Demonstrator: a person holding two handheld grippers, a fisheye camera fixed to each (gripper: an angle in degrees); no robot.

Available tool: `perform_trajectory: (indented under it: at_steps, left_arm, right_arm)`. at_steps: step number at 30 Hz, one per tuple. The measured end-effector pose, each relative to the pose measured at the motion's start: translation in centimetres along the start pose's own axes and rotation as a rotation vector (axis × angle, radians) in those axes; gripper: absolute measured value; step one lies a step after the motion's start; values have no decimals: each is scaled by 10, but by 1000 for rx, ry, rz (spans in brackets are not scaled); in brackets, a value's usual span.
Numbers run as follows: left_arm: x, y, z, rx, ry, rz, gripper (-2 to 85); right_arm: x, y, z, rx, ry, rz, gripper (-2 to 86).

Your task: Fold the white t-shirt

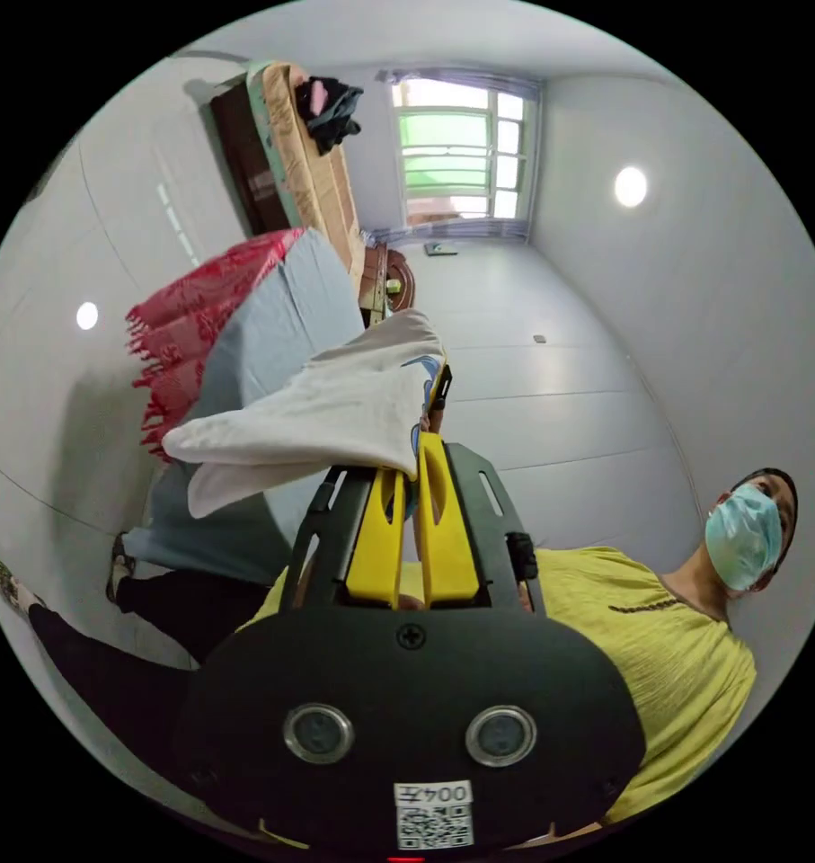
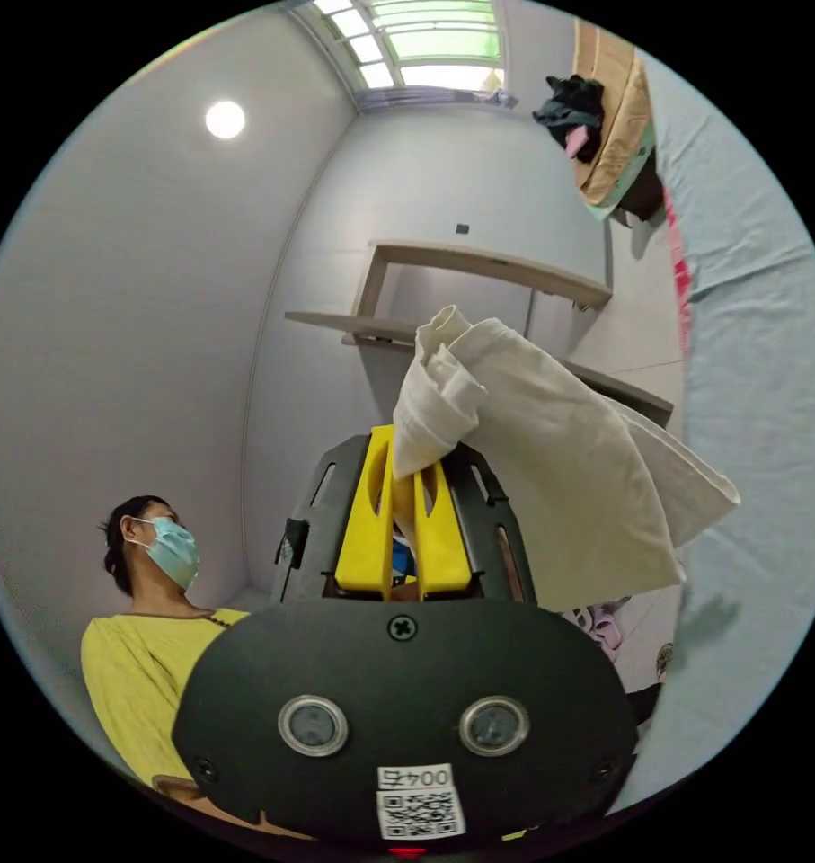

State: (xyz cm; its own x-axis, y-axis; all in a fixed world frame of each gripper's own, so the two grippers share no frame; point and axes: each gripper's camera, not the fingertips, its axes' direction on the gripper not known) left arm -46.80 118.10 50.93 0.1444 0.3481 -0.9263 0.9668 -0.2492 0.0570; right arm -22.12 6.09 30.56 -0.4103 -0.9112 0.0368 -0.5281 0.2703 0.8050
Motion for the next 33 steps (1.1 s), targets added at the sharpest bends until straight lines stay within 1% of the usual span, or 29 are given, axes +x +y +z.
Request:
perform_trajectory:
  at_steps: [1, 2, 3, 4, 5, 6, 7, 8, 9, 11, 12, 14, 15, 16, 17, 18, 20, 21, 23, 24, 25, 26, 27, 29, 32, 33]
  left_arm:
    - [4, 5, -19, 13, -5, 9, 42]
    - [11, 16, -58, 38, -14, 25, 43]
    - [17, 26, -96, 64, -16, 40, 43]
    - [20, 31, -116, 78, -15, 47, 43]
    - [25, 40, -156, 113, -13, 58, 44]
    - [28, 50, -196, 157, -16, 63, 45]
    - [30, 55, -216, 181, -21, 65, 45]
    - [32, 63, -254, 227, -34, 63, 45]
    - [32, 72, -292, 275, -43, 54, 45]
    - [32, 84, -344, 345, -38, 39, 46]
    - [32, 91, -377, 391, -27, 38, 47]
    - [32, 98, -423, 450, -12, 42, 48]
    - [32, 101, -454, 488, 2, 42, 49]
    - [32, 102, -469, 506, 9, 44, 49]
    - [32, 103, -498, 536, 20, 54, 50]
    - [32, 102, -527, 560, 19, 63, 50]
    - [30, 100, -571, 603, 10, 67, 48]
    - [26, 97, -601, 632, 20, 59, 47]
    - [21, 92, -643, 687, 55, 35, 43]
    - [21, 85, -672, 703, 56, 43, 43]
    - [21, 81, -687, 709, 51, 46, 42]
    - [21, 72, -718, 729, 31, 41, 41]
    - [23, 64, -748, 753, 6, 31, 41]
    - [29, 52, -791, 804, -9, 24, 40]
    - [53, 28, -853, 815, -61, 100, 40]
    - [57, 20, -874, 800, -95, 108, 40]
  right_arm:
    - [4, 8, 45, -20, 5, -5, 27]
    - [9, 18, 92, -38, 14, -9, 28]
    - [13, 23, 115, -47, 17, -10, 28]
    - [24, 33, 164, -64, 16, -6, 28]
    - [37, 42, 211, -85, 10, 2, 28]
    - [44, 46, 236, -98, 5, 8, 28]
    - [61, 53, 285, -127, -6, 18, 29]
    - [78, 59, 334, -162, -18, 27, 29]
    - [87, 61, 359, -182, -24, 37, 29]
    - [118, 68, 456, -248, -33, 65, 30]
    - [124, 69, 480, -265, -34, 69, 30]
    - [148, 70, 574, -333, -39, 70, 31]
    - [153, 69, 597, -351, -40, 65, 32]
    - [164, 68, 643, -387, -44, 58, 32]
    - [177, 66, 688, -422, -48, 55, 33]
    - [184, 65, 711, -439, -49, 54, 33]
    - [215, 61, 800, -504, -41, 46, 33]
    - [223, 60, 822, -519, -38, 45, 33]
    - [262, 56, 909, -571, -36, 46, 35]
    - [273, 55, 931, -582, -35, 45, 35]
    - [295, 51, 974, -596, -30, 58, 35]
    - [314, 48, 1017, -610, -28, 74, 35]
    - [322, 46, 1039, -620, -27, 76, 35]
    - [341, 38, 1124, -658, -35, 54, 35]
    - [353, 32, 1202, -670, -52, -34, 36]
    - [358, 32, 1214, -671, -49, -48, 36]
